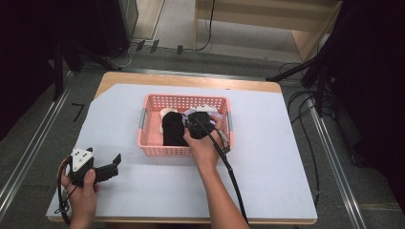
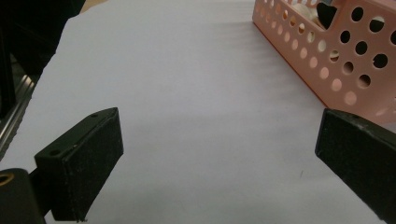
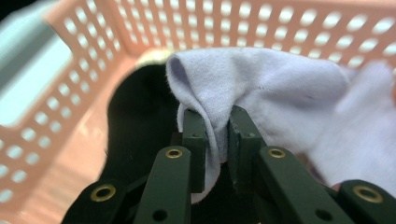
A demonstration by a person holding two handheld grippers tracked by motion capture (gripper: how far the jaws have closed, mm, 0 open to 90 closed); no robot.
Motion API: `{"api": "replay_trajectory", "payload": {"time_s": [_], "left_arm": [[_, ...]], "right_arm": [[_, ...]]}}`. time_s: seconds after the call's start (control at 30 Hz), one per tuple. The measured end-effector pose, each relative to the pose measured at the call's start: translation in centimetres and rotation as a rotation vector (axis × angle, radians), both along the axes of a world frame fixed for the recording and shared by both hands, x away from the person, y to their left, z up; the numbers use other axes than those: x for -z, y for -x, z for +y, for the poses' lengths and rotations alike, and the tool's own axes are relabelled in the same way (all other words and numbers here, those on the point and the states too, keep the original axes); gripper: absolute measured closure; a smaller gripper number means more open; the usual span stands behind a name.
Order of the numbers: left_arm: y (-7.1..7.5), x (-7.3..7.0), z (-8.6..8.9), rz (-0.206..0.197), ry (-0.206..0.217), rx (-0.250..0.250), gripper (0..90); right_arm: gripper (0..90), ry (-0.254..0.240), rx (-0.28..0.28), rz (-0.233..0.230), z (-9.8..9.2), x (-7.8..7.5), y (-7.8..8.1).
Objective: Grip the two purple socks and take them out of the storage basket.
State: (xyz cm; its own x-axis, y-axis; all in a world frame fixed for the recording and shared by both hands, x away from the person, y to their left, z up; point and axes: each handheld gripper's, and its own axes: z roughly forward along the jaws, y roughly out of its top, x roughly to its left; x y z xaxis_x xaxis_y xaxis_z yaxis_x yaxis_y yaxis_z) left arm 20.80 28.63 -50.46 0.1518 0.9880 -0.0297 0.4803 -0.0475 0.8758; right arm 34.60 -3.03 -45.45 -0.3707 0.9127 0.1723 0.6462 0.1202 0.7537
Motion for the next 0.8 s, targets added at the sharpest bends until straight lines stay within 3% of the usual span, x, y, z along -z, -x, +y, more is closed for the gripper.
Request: {"api": "replay_trajectory", "payload": {"time_s": [0.03,0.07,0.1,0.2,0.3,0.33,0.37,0.4,0.43,0.5,0.63,0.8], "left_arm": [[0.0,0.0,0.0,0.0,0.0,0.0,1.7],[0.0,0.0,0.0,0.0,0.0,0.0,1.7],[0.0,0.0,0.0,0.0,0.0,-0.001,1.7],[0.0,0.0,0.0,0.001,-0.008,0.002,1.7],[0.0,0.0,0.0,0.004,-0.014,0.006,1.7],[0.0,0.0,0.0,0.004,-0.014,0.005,1.7],[0.0,0.0,0.0,0.004,-0.014,0.006,1.7],[0.0,0.0,0.0,0.001,-0.01,0.003,1.7],[0.0,0.0,0.0,0.002,-0.01,0.004,1.7],[0.0,0.0,0.0,0.002,-0.01,0.003,1.7],[0.0,0.0,0.0,0.003,-0.011,0.004,1.7],[0.0,0.0,0.0,0.002,-0.013,0.005,1.7]], "right_arm": [[79.6,-0.029,-0.003,-0.045,-0.6,-0.4,0.2],[79.6,-0.029,-0.003,-0.045,-0.6,-0.4,0.2],[79.7,-0.051,-0.008,-0.08,-1.2,-0.6,0.4],[79.7,-0.059,-0.018,-0.121,-1.6,-1.0,0.7],[79.7,-0.062,-0.044,-0.214,-2.5,-1.8,1.3],[79.7,-0.062,-0.044,-0.214,-2.5,-1.8,1.3],[79.6,-0.072,-0.04,-0.256,-3.0,-2.2,1.5],[79.6,-0.072,-0.04,-0.256,-3.0,-2.2,1.5],[79.5,-0.079,-0.031,-0.294,-3.6,-2.6,1.7],[79.6,-0.088,-0.025,-0.307,-3.9,-2.7,1.8],[79.6,-0.086,0.004,-0.385,-5.7,-3.4,2.0],[79.6,-0.097,0.04,-0.408,-7.5,-3.7,2.1]]}}
